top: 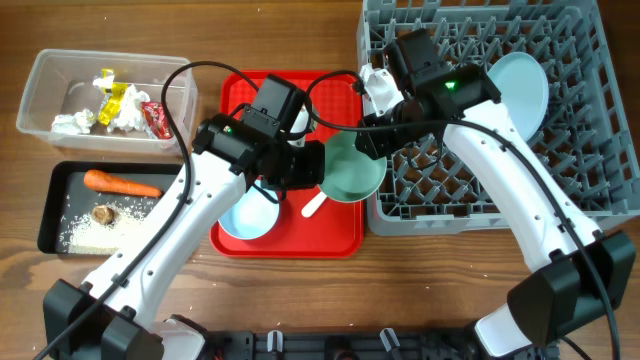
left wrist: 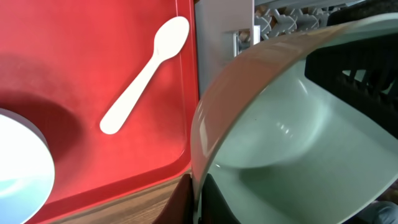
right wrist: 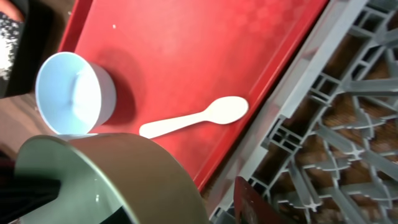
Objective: Sort waste into correct bins and load items into the dishwasher rack
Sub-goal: 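Pass the green bowl from left gripper to right gripper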
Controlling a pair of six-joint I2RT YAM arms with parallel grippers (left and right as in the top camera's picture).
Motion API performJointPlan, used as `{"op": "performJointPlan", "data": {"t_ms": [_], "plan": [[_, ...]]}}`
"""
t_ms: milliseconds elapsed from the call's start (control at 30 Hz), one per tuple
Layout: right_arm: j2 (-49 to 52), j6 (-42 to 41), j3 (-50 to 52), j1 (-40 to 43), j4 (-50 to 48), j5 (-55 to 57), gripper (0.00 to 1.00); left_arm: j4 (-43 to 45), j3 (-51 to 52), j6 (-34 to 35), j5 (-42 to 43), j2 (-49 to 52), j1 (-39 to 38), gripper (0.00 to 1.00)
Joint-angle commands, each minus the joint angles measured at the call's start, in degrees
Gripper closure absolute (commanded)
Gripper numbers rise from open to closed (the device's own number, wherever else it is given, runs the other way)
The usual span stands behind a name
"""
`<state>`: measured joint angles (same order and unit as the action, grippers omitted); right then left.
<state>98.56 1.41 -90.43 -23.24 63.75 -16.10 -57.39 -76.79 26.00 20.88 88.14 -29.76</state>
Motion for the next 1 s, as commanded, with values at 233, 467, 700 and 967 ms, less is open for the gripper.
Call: {"op": "performJointPlan", "data": {"t_ms": [233,467,700,967], "plan": [[-0.2,-0.1,-3.5,0.2,-1.2,9.4,0.63,-0.7,-1.2,0.0,-1.1,0.3,-0.8,0.96],[-0.2,-0.1,-3.7,0.2,-1.2,12.1,0.69,-0.7,-1.2,0.0,-2.4,0.3,-0.8,0.96],[-0.2,-0.5,-3.7,0.2,1.2,12.7,0.69,-0.7,-1.2,0.2,-4.0,0.4,0.3,0.96],[-0.2,-1.6,-3.6,0.2,2.8,12.6,0.69,-0.7,-1.2,0.1,-3.8,0.4,1.6,0.96]]}}
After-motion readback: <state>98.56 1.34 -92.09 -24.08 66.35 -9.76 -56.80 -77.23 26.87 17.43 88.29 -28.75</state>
